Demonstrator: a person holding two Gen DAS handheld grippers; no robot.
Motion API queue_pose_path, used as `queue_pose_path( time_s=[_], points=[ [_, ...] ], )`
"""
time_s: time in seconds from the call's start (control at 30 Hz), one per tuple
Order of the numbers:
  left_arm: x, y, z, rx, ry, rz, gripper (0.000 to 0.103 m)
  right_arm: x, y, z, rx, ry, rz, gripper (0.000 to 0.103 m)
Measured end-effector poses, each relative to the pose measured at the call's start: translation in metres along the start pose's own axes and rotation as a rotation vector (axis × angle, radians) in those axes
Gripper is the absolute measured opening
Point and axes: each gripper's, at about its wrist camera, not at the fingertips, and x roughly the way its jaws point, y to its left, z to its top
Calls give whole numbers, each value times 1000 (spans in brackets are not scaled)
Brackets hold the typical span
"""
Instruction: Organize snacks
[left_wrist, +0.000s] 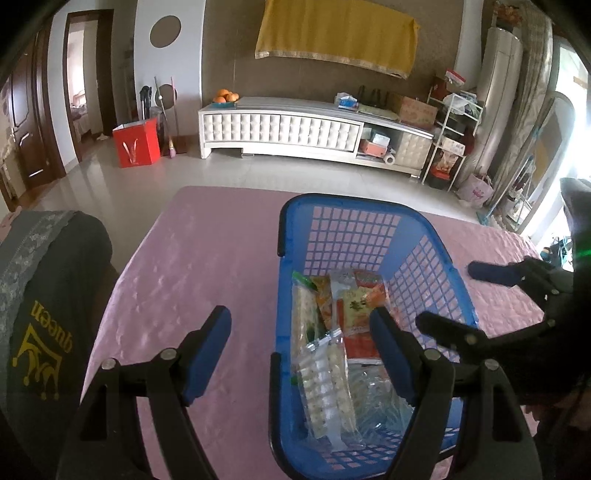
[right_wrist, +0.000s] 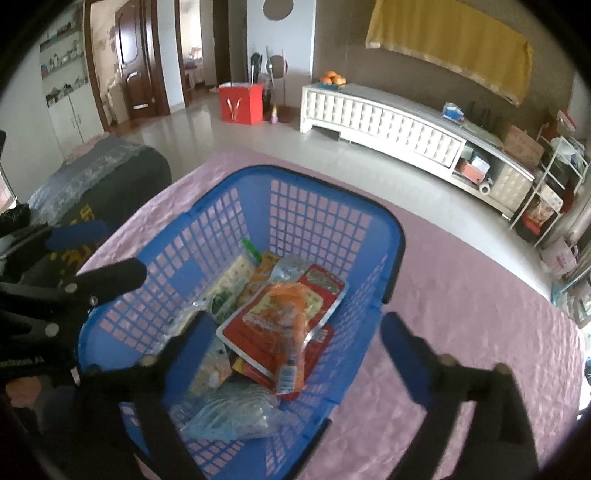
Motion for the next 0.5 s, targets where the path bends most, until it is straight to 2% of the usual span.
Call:
queue_pose_path(
  time_s=[0.07, 0.23, 0.3, 0.37, 0.5],
  points=[
    [-5, -2, -3, -5, -6, -3, 82, -11, -3, -3, 16, -23, -14, 96],
    [-28, -15, -9, -3, -61, -33, 84, -62, -19, -19, 121, -132, -24, 103],
    [-42, -21, -13, -2, -89, -44, 89, -84, -24, -29, 149, -170, -43, 103],
    [-62, -32, -17, 4, -131, -54, 102, -101, -27, -35, 163, -196, -52, 103],
    [-100, -58, -26, 63, -206, -61, 103, -145, -25, -53, 145, -256, -131, 103]
  ],
)
